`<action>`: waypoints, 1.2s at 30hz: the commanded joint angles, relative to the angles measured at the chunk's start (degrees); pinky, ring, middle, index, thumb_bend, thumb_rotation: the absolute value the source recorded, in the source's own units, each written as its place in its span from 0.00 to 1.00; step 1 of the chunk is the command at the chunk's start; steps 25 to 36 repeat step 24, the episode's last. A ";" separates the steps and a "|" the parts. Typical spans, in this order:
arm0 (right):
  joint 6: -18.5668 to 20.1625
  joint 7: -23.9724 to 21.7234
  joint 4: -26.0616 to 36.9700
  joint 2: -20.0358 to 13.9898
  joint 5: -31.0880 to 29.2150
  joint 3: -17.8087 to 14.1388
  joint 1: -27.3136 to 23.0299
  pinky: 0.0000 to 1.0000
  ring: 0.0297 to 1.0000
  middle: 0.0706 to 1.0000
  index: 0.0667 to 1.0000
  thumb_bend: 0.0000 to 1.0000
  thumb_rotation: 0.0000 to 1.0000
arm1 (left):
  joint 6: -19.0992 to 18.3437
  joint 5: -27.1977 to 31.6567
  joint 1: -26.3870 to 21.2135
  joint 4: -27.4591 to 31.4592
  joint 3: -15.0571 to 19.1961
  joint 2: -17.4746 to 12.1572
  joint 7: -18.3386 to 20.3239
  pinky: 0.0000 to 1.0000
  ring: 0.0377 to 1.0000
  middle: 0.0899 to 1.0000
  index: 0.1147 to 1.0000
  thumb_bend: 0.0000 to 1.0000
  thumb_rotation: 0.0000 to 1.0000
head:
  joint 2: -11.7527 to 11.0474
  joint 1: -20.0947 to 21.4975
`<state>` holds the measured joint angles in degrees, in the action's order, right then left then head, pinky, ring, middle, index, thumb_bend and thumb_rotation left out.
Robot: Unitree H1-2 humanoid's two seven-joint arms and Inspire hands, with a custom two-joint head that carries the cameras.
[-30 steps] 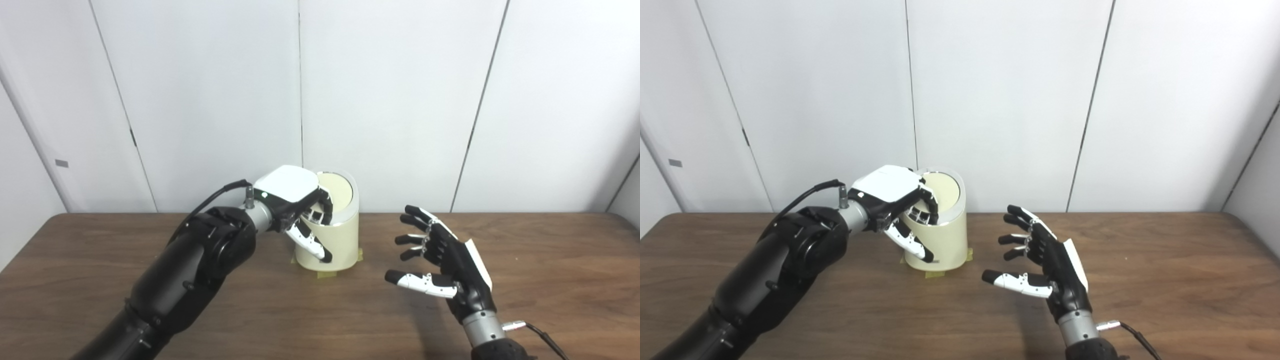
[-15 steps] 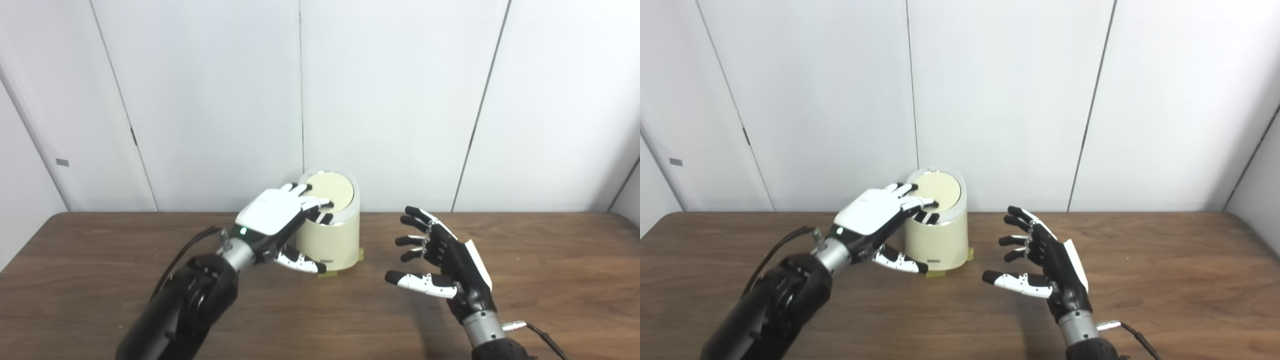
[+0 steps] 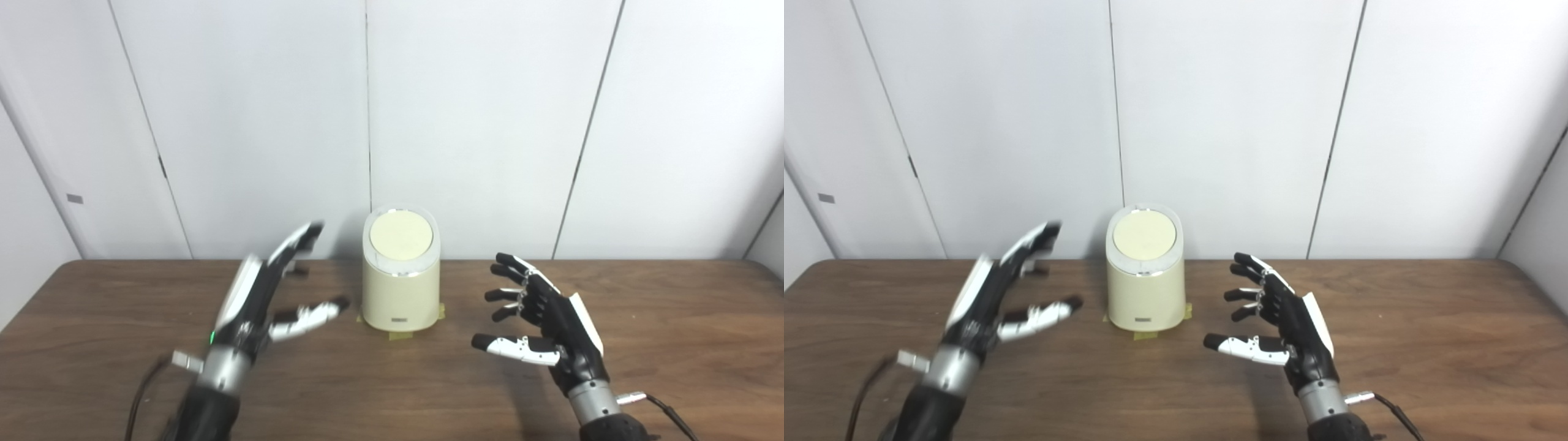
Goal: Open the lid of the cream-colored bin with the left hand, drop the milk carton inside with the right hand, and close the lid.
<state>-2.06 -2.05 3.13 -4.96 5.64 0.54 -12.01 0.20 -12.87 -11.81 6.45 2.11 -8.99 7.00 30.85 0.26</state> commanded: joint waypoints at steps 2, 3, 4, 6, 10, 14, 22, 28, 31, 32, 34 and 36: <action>-3.09 0.17 0.90 -0.41 -0.19 -0.04 -1.79 0.47 0.64 0.79 0.81 0.75 0.15 | 3.03 7.02 0.58 1.42 2.65 -0.77 -0.36 0.61 0.70 0.75 0.82 0.71 0.28 | 0.01 0.15; -3.23 0.06 0.88 -0.52 -0.26 -0.03 -1.73 0.47 0.64 0.79 0.81 0.75 0.15 | 3.97 8.58 1.52 0.79 3.09 -0.89 -0.06 0.58 0.66 0.72 0.80 0.70 0.27 | 0.06 0.27; -3.36 -0.04 0.84 -0.62 -0.30 0.01 -1.69 0.47 0.64 0.79 0.81 0.75 0.15 | 4.69 9.87 2.27 0.27 3.40 -0.99 0.21 0.56 0.63 0.70 0.79 0.68 0.25 | 0.12 0.26; -3.59 -0.18 0.83 -0.78 -0.35 0.07 -1.62 0.46 0.64 0.79 0.81 0.75 0.15 | 5.92 11.56 3.66 -0.78 3.70 -1.11 0.33 0.52 0.60 0.68 0.77 0.67 0.23 | 0.32 -0.22; -3.78 0.01 0.60 -0.75 -0.06 0.15 -1.47 0.46 0.62 0.78 0.79 0.75 0.12 | 6.52 12.36 4.30 -1.78 3.61 -1.53 0.13 0.50 0.61 0.68 0.74 0.70 0.24 | 0.29 -0.44; -3.75 -0.21 0.54 -0.81 -0.31 0.19 -1.49 0.47 0.63 0.78 0.80 0.75 0.13 | 6.04 14.67 4.20 -1.83 3.94 -1.54 0.45 0.51 0.64 0.69 0.75 0.71 0.25 | 0.37 -0.22; -3.46 -0.36 0.65 -0.90 -0.36 0.30 -1.42 0.49 0.64 0.78 0.80 0.74 0.13 | 5.71 13.64 3.72 -1.92 3.49 -2.36 -0.17 0.54 0.67 0.72 0.76 0.69 0.23 | 0.32 -0.28; -3.70 -0.29 0.69 -0.91 -0.07 0.40 -1.38 0.49 0.64 0.78 0.80 0.74 0.12 | 5.76 13.59 3.70 -1.87 3.38 -2.51 -0.11 0.56 0.68 0.74 0.77 0.71 0.25 | 0.50 -0.36; -3.70 -0.29 0.69 -0.91 -0.07 0.40 -1.38 0.49 0.64 0.78 0.80 0.74 0.12 | 5.76 13.59 3.70 -1.87 3.38 -2.51 -0.11 0.56 0.68 0.74 0.77 0.71 0.25 | 0.50 -0.36; -3.70 -0.29 0.69 -0.91 -0.07 0.40 -1.38 0.49 0.64 0.78 0.80 0.74 0.12 | 5.76 13.59 3.70 -1.87 3.38 -2.51 -0.11 0.56 0.68 0.74 0.77 0.71 0.25 | 0.50 -0.36; -3.70 -0.29 0.69 -0.91 -0.07 0.40 -1.38 0.49 0.64 0.78 0.80 0.74 0.12 | 5.76 13.59 3.70 -1.87 3.38 -2.51 -0.11 0.56 0.68 0.74 0.77 0.71 0.25 | 0.50 -0.36; -3.70 -0.29 0.69 -0.91 -0.07 0.40 -1.38 0.49 0.64 0.78 0.80 0.74 0.12 | 5.76 13.59 3.70 -1.87 3.38 -2.51 -0.11 0.56 0.68 0.74 0.77 0.71 0.25 | 0.50 -0.36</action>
